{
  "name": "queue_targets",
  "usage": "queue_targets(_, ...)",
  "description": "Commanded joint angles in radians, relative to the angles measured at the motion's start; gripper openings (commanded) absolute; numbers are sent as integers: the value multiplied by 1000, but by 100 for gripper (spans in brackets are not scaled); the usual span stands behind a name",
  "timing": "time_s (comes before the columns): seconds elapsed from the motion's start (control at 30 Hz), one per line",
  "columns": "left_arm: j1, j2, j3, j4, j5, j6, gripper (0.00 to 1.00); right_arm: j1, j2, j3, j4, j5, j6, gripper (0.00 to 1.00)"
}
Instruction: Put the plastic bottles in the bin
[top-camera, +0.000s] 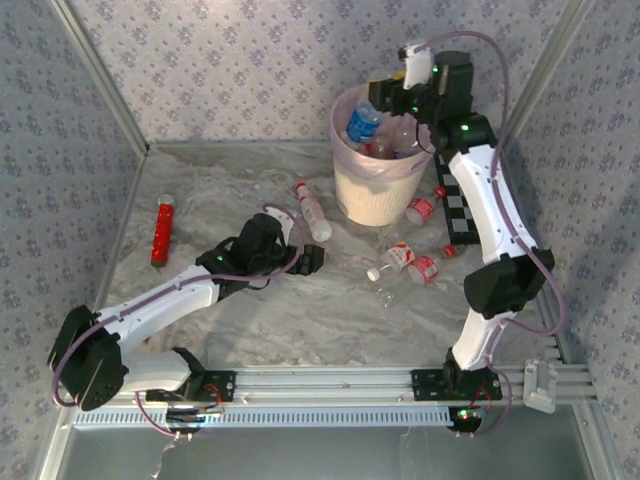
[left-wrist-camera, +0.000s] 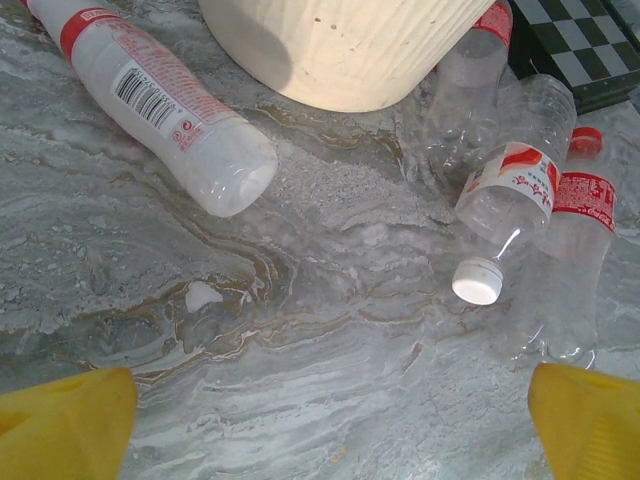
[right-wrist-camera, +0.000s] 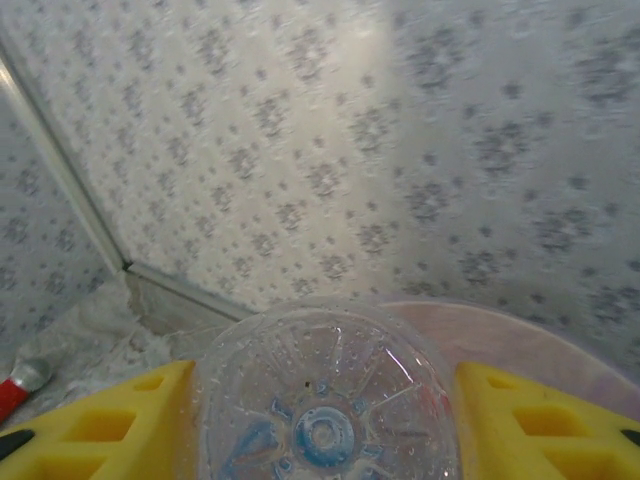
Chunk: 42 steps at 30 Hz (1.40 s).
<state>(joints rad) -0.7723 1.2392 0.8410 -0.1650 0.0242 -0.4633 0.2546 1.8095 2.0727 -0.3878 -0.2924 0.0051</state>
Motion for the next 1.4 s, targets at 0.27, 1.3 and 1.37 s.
queue_targets(0.27,6,5,1,-20,-24,-12,100,56,143,-11,-159,107,-87,11)
queue_targets(1.3,11,67,54,-36,-29,-81,99,16,227,16,-178,47,-29,19)
queue_targets(1.37,14,69,56,-36,-29,-84,99,17,247,2,-170,46,-18,23)
